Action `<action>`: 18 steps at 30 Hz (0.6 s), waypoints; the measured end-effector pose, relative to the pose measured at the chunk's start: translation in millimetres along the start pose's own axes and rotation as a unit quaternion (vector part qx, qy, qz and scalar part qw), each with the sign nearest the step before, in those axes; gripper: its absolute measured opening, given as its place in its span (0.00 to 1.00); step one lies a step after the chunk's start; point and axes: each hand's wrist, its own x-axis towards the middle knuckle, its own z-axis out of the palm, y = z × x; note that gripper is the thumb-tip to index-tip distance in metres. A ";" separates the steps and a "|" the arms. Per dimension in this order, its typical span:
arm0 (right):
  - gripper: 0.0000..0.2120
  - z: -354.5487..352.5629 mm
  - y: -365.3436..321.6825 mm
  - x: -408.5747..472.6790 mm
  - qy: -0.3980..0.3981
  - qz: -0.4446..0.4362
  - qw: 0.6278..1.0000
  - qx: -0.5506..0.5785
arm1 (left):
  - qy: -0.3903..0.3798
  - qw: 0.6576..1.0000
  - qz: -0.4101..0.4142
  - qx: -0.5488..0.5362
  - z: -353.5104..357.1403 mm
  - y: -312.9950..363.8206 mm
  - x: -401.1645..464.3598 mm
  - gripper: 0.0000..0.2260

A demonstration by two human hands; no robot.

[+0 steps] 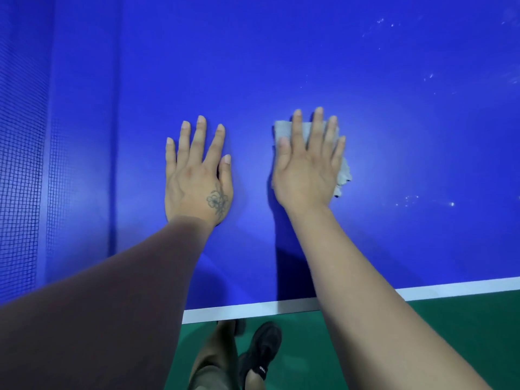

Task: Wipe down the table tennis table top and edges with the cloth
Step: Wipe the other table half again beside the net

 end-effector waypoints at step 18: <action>0.30 -10.0 39.6 12.6 0.000 0.025 1.000 -0.011 | -0.014 1.000 -0.005 0.003 3.0 -4.8 1.4 0.25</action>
